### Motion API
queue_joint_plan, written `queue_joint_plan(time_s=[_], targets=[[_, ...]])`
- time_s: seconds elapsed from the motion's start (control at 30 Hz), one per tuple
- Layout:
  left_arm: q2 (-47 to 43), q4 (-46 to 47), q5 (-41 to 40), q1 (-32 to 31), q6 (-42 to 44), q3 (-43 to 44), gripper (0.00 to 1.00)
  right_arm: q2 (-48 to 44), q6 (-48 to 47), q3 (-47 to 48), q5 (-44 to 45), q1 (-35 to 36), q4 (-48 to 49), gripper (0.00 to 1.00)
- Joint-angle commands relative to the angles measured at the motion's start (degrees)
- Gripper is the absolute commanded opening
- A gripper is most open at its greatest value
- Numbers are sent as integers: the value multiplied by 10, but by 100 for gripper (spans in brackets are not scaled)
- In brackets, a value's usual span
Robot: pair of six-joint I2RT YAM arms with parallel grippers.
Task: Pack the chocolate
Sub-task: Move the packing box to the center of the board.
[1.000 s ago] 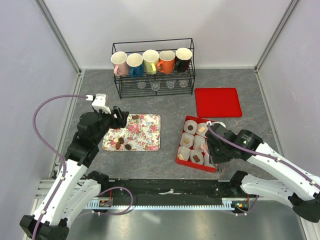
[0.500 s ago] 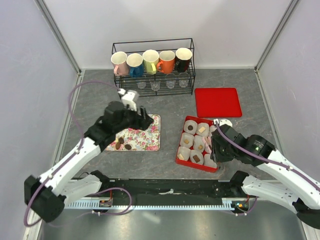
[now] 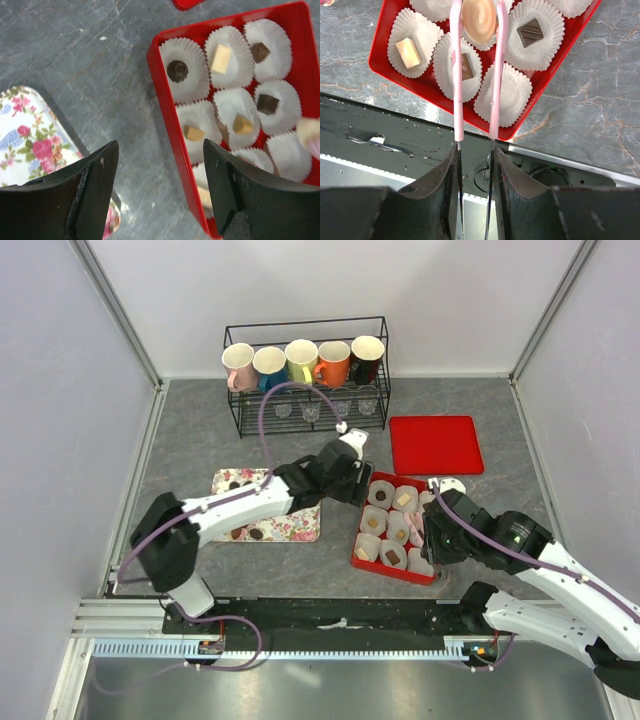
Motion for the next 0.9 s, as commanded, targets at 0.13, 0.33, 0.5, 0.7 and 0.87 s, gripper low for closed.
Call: queue_joint_plan(time_s=[0.13, 0.33, 0.5, 0.7, 0.87], targets=[[134, -30, -99, -20, 12, 117, 75, -8, 13, 8, 8, -1, 14, 0], [202, -35, -138, -20, 22, 161, 71, -9, 10, 7, 4, -2, 14, 0], [240, -41, -158, -12, 31, 194, 69, -5, 4, 2, -9, -2, 14, 0], [244, -44, -179, 26, 24, 190, 65, 9, -10, 1, -33, -2, 12, 0], [245, -43, -178, 52, 27, 191, 65, 26, -30, 3, -57, -2, 11, 0]])
